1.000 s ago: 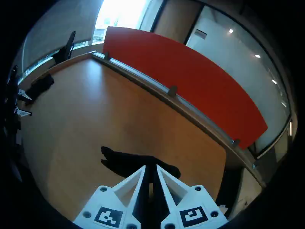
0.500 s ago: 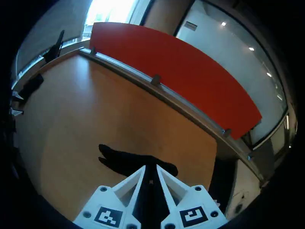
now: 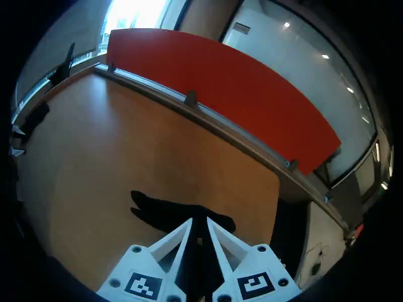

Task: Fold towel

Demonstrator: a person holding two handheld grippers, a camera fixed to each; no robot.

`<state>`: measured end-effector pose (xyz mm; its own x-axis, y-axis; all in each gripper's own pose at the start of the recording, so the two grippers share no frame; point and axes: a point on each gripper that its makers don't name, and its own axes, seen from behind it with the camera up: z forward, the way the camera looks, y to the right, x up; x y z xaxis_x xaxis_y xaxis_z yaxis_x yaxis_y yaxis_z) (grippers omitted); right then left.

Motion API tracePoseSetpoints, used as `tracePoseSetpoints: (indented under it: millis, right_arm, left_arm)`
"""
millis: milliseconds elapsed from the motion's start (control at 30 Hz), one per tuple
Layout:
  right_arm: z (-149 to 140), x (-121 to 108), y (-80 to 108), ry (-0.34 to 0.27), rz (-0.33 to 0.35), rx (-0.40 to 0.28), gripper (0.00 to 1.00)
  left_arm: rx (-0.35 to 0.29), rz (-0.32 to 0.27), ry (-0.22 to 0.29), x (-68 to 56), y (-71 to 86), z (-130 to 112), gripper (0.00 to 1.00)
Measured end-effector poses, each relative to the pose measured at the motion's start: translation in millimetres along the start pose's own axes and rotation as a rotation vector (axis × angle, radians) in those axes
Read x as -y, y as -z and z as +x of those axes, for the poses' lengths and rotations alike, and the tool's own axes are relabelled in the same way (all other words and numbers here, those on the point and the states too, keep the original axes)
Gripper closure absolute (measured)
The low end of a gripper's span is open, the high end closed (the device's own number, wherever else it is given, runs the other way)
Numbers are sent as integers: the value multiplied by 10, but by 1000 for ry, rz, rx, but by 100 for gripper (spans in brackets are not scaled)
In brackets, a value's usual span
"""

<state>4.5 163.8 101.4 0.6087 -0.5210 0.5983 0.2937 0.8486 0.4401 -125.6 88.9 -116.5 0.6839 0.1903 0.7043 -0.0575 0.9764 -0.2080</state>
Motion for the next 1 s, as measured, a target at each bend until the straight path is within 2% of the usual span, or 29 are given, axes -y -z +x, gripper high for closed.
tracePoseSetpoints:
  millis: [300,600,1000]
  right_arm:
    - [-48,-44,-45,-1,4,11,95]
    - [-234,-118,19,-14,-5,33,95]
    - [-930,-197,219,-81,-20,108,95]
  left_arm:
    - [4,-1,-1,-57,-9,13,0]
    - [3,-5,-9,-79,-21,57,0]
    - [4,-17,-23,-118,-25,81,0]
